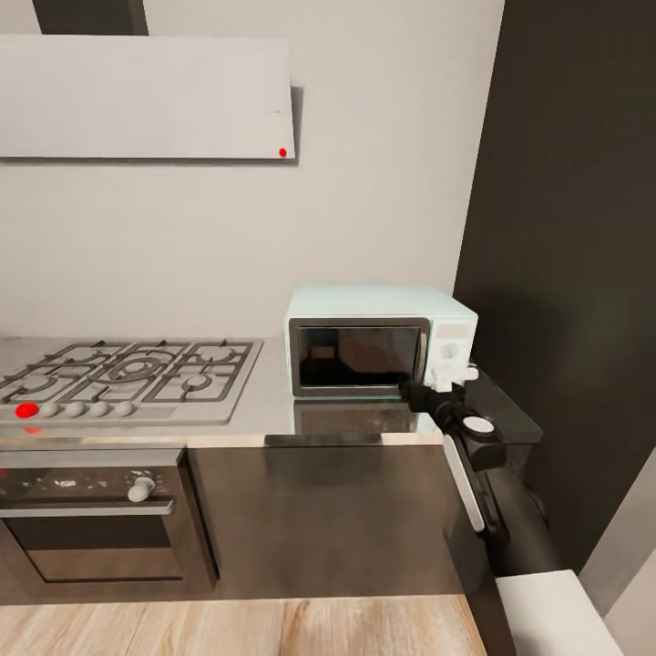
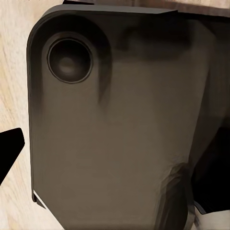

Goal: In the kitchen, take the popcorn bag from the countertop, put it into the microwave, and heat it until the popcorn is cooked so the cooked popcorn ends up inside the bag.

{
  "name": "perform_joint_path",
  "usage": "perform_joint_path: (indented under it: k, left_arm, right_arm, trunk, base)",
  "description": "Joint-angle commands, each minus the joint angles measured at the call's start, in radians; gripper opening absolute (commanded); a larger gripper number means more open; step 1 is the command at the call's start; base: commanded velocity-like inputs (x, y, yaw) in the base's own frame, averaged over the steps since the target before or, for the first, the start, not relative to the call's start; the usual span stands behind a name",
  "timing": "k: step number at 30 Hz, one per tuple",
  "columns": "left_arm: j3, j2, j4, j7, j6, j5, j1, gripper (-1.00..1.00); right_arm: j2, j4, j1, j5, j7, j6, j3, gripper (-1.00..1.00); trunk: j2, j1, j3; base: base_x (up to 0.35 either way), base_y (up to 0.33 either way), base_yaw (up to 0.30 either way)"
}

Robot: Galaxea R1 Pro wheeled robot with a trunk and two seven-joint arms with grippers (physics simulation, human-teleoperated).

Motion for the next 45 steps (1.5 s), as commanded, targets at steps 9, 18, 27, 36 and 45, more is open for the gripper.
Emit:
perform_joint_path:
  k: [9,18,27,36,45]
  left_arm:
    - [0.0,-0.002,-0.002,0.0,-0.002,0.008,0.0,1.0]
    - [0.0,0.0,-0.001,-0.001,-0.002,0.008,0.0,1.0]
    - [0.001,-0.002,-0.002,-0.001,-0.003,0.008,0.0,1.0]
    - [0.002,-0.001,-0.002,-0.001,-0.003,0.008,0.0,1.0]
    - [0.002,-0.002,-0.002,-0.001,-0.002,0.008,0.0,1.0]
  right_arm:
    - [0.0,0.005,0.018,0.001,-0.023,-0.022,-0.045,1.0]
    - [-0.001,0.029,0.019,0.01,-0.023,-0.023,-0.048,1.0]
    - [-0.001,0.028,0.019,0.012,-0.023,-0.023,-0.048,1.0]
    - [-0.001,0.028,0.019,0.01,-0.023,-0.023,-0.048,1.0]
    - [-0.001,0.028,0.019,0.004,-0.027,-0.026,-0.086,1.0]
  trunk:
    - [-0.001,0.0,-0.001]
    - [-0.001,0.0,-0.001]
    - [-0.001,0.0,-0.001]
    - [-0.001,0.0,-0.001]
    - [-0.001,0.0,-0.001]
  base:
    - [0.001,0.0,0.0]
    - [0.175,0.0,0.0]
    - [0.035,0.0,0.0]
    - [0.082,0.0,0.0]
    - [0.001,0.0,0.0]
